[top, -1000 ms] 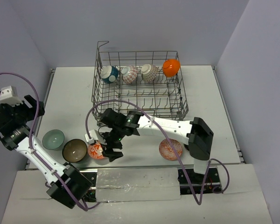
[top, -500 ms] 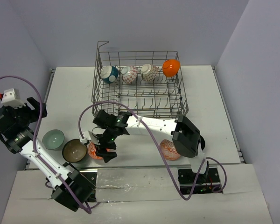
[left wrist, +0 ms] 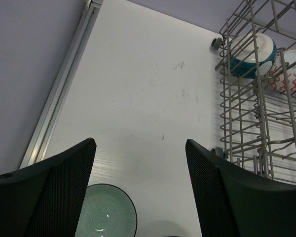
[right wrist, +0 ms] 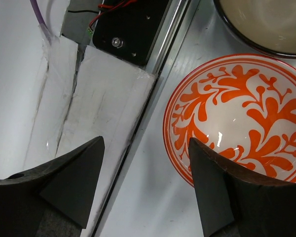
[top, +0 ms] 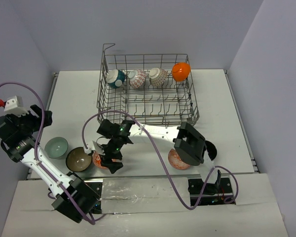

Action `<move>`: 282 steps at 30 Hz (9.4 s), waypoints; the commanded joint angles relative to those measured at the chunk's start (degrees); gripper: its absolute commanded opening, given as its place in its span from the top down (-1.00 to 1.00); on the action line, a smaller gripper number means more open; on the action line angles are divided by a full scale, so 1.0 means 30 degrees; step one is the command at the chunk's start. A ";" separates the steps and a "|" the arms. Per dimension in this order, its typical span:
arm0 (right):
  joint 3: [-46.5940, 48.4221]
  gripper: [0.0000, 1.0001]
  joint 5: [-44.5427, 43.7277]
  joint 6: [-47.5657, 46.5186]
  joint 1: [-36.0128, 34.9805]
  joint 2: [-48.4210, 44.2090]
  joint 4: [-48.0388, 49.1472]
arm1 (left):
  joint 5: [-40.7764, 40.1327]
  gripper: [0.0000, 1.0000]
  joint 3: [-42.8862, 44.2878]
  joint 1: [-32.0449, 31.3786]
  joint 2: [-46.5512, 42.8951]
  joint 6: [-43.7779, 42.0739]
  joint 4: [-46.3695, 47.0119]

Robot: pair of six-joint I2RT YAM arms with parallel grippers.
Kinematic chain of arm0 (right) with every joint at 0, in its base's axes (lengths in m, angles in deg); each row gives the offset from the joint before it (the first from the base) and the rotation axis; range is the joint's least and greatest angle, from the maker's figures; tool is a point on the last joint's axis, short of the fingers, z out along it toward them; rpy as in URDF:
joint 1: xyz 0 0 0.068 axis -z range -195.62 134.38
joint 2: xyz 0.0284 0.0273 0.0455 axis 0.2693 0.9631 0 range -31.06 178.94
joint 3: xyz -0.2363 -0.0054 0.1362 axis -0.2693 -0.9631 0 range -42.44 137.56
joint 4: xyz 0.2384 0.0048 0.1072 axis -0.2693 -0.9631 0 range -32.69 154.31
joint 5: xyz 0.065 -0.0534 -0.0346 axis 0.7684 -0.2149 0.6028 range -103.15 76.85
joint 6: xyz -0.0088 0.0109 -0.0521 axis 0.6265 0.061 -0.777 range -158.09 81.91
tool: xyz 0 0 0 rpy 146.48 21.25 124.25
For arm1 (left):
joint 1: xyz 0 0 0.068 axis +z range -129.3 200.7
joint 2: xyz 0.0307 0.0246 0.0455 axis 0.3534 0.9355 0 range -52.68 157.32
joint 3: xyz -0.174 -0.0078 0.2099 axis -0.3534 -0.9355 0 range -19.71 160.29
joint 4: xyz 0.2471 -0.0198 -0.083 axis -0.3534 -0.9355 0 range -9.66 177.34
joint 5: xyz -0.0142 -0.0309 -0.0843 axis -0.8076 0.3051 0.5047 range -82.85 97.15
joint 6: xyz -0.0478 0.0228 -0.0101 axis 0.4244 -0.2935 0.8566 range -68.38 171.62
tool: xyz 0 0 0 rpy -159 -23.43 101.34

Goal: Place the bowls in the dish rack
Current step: Pick up the bowl from the corner of the board, then insert the bowl into the dish rack.

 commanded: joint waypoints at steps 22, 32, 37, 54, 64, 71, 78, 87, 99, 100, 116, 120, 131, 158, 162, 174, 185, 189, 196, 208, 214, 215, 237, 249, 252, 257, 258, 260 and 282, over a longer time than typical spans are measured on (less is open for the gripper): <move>0.0660 -0.23 -0.2613 -0.0106 -0.0117 0.1379 0.0881 | 0.0835 -0.61 -0.0606 0.0063 -0.0275 0.0021 0.0838; 0.0279 -0.11 -0.3024 -0.0135 -0.0087 0.1262 0.0824 | 0.0952 -0.61 -0.0723 0.0063 -0.0363 -0.0067 0.0896; 0.0015 -0.06 -0.2936 -0.0018 -0.0058 0.1115 0.0677 | 0.1012 -0.61 -0.0694 0.0063 -0.0391 -0.0038 0.0867; -0.1099 0.03 -0.3785 -0.0047 -0.0087 -0.0437 0.0501 | 0.1275 -0.61 -0.0635 0.0092 -0.0626 0.0050 0.0779; -0.1157 0.08 -0.4371 -0.0047 -0.0087 -0.1200 0.0443 | 0.1392 -0.61 -0.0665 0.0063 -0.0656 0.0138 0.0750; -0.0748 0.28 -0.4430 -0.0076 -0.0087 -0.0878 0.0179 | 0.1363 -0.61 -0.0723 0.0063 -0.0656 0.0109 0.0750; -0.0893 0.53 -0.4313 -0.0134 -0.0087 -0.1110 0.0062 | 0.1392 -0.61 -0.0782 0.0063 -0.0626 0.0108 0.0779; -0.1450 1.00 -0.4050 -0.0018 -0.0058 -0.1932 -0.0288 | 0.1538 -0.61 -0.0665 0.0092 -0.0773 0.0050 0.0574; -0.2476 1.00 -0.2906 0.0714 0.0059 -0.3806 -0.1022 | 0.1597 -0.62 -0.0489 0.0063 -0.0802 0.0021 0.0428; -0.2475 1.00 -0.2994 0.0744 0.0059 -0.3981 -0.1138 | 0.1597 -0.62 -0.0460 0.0063 -0.0802 -0.0008 0.0370; -0.0957 1.00 0.1659 -0.0423 0.2342 -0.6707 -0.4998 | 0.1715 -0.62 -0.0050 0.0092 -0.1007 -0.0214 -0.0011; 0.0276 1.00 0.4003 -0.2533 0.3485 -0.6737 -0.8165 | 0.1276 -0.63 0.0069 0.0063 -0.1356 -0.1034 -0.0305; 0.4115 1.00 0.7580 -0.5525 0.5682 -0.7556 -1.3650 | 0.1684 -0.64 -0.0108 0.0092 -0.1652 -0.0595 0.0311; 0.6312 1.00 0.3717 0.7860 1.1923 -0.7354 0.2373 | 0.0953 -0.65 -0.1602 0.0063 -0.1974 -0.0595 0.1160; 0.6139 1.00 0.2194 0.9938 1.2684 -0.6535 0.4423 | 0.0923 -0.65 -0.1660 0.0063 -0.1974 -0.0595 0.1101; 0.5407 1.00 0.0462 1.5209 1.3564 -0.3282 0.7381 | 0.1187 -0.65 -0.1866 0.0063 -0.1886 0.0138 0.1365; 0.3097 1.00 0.1457 2.0688 1.4238 -0.1727 1.0781 | 0.1538 -0.65 -0.1807 0.0092 -0.1740 0.0167 0.1336; 0.1600 1.00 0.2275 2.2537 1.4560 -0.1961 1.3061 | 0.1627 -0.66 -0.1807 0.0063 -0.1740 0.0226 0.1336; -0.0740 1.00 0.3684 2.6053 1.5205 -0.2661 1.6494 | 0.1598 -0.66 -0.1837 0.0063 -0.1390 0.0080 0.1278; -0.6165 1.00 0.4681 3.3404 1.6025 -0.3338 2.7390 | 0.1685 -0.66 -0.1778 0.0063 -0.1242 0.0167 0.1190; -0.6753 1.00 0.4681 3.5343 1.6085 -0.3309 3.0382 | 0.1392 -0.66 -0.1690 0.0063 -0.1066 0.0284 0.1248; -0.6724 1.00 0.4710 3.5489 1.6085 -0.3338 3.0558 | 0.1363 -0.66 -0.1690 0.0092 -0.1037 0.0313 0.1277; -0.8745 1.00 0.3978 3.4613 1.5675 -0.4686 2.9828 | 0.1539 -0.66 -0.1778 0.0063 -0.0714 0.0079 0.1307; -0.8598 1.00 0.3598 3.4728 1.4767 -0.4334 2.9446 | 0.1744 -0.66 -0.1807 0.0063 -0.0890 0.0021 0.1130; -0.8920 1.00 0.3276 3.5108 1.4737 -0.4334 2.9796 | 0.1744 -0.66 -0.1836 0.0063 -0.0861 0.0079 0.1189; -0.9097 1.00 0.3041 3.5140 1.4708 -0.4042 3.0091 | 0.1656 -0.66 -0.1807 0.0063 -0.0831 0.0021 0.1131; -0.9097 1.00 0.3041 3.5110 1.4708 -0.3954 3.0091 | 0.1656 -0.66 -0.1836 0.0063 -0.0860 0.0021 0.1131; -0.9038 1.00 0.3012 3.4732 1.4737 -0.3720 3.0062 | 0.1569 -0.66 -0.1807 0.0063 -0.0919 -0.0038 0.1101; -0.7897 1.00 0.3919 3.4054 1.5088 -0.1670 3.0062 | 0.1538 -0.66 -0.1836 0.0063 -0.0919 -0.0214 0.0984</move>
